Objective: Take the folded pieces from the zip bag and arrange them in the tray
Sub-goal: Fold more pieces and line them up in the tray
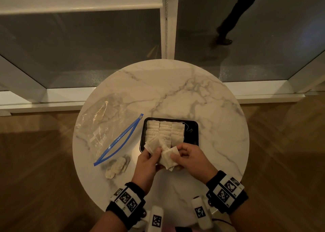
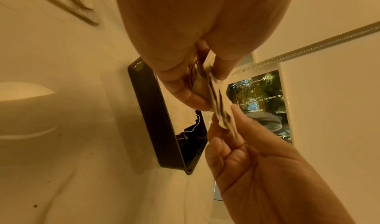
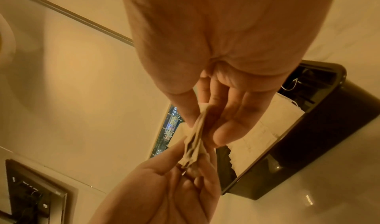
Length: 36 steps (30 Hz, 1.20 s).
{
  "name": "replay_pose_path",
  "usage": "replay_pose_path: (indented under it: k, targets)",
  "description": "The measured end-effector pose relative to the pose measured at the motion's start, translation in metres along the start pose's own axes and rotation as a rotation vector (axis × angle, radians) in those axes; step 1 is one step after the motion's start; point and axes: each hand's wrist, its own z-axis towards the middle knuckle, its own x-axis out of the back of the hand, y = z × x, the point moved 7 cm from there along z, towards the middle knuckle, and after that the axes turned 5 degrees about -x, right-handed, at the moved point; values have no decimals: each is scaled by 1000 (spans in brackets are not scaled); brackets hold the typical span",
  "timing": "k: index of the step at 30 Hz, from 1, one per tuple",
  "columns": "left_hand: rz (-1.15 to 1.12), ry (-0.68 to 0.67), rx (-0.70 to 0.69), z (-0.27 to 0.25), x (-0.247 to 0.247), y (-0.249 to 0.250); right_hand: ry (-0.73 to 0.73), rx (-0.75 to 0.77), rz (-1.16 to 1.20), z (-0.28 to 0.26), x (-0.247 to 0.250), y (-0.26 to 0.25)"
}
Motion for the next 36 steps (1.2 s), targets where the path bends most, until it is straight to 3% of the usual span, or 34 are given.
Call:
replay_pose_path:
  k: [12, 18, 25, 36]
  targets:
    - [27, -37, 15, -6, 3, -5, 209, -11, 32, -3, 6, 1]
    - [48, -20, -21, -9, 7, -3, 149, 27, -2, -4, 0, -2]
    - [29, 64, -24, -10, 24, -4, 202, 39, 135, -2, 26, 4]
    - [-12, 142, 8, -10, 36, -6, 115, -12, 294, 2, 34, 12]
